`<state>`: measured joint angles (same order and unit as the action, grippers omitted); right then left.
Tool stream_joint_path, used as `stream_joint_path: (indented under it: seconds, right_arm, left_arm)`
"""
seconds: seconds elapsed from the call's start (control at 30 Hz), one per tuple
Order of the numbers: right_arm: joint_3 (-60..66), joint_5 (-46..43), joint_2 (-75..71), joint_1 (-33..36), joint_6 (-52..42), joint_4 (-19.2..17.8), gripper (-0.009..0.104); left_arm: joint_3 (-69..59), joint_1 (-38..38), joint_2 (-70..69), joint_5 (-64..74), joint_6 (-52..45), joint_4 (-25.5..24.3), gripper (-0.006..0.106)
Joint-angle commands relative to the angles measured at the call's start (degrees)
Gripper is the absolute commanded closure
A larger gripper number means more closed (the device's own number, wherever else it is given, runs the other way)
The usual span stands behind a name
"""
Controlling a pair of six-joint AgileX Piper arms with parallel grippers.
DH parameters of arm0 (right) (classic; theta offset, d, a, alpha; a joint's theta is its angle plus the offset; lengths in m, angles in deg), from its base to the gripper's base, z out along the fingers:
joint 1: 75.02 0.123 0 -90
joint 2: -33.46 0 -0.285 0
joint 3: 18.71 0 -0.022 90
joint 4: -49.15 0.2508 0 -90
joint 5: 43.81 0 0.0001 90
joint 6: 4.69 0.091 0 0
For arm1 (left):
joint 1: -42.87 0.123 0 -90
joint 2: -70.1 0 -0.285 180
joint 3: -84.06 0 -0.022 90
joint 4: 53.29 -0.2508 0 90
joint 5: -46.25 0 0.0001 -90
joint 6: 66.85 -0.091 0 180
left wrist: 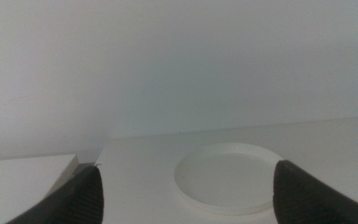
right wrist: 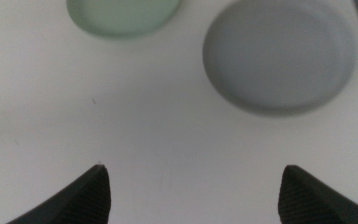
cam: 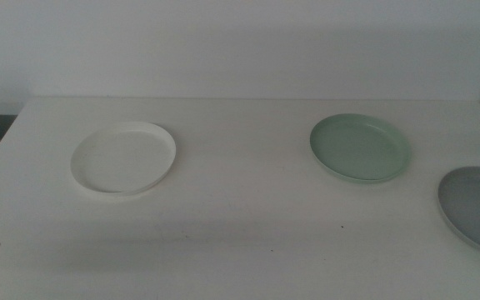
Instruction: Stack the three bowls on top of each other.
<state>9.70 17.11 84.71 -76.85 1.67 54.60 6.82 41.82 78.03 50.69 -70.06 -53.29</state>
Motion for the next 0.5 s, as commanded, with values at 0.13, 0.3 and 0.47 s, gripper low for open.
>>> stream_joint_path:
  seconds: [0.13,0.3,0.47]
  right_arm:
    - [-1.7,3.4,8.4,0.1,-0.6,0.6,0.002]
    - [-5.3,3.1,15.9,0.1,-0.8,-2.5,0.004]
    - [-11.2,4.3,23.2,-2.5,-0.3,-4.8,0.014]
  left_arm:
    - [0.0,-0.2,-0.1,-0.9,0.1,0.0,0.007]
    - [0.0,-0.2,-0.1,-0.9,0.1,0.0,0.007]
    - [0.0,-0.2,-0.1,-0.9,0.1,0.0,0.007]
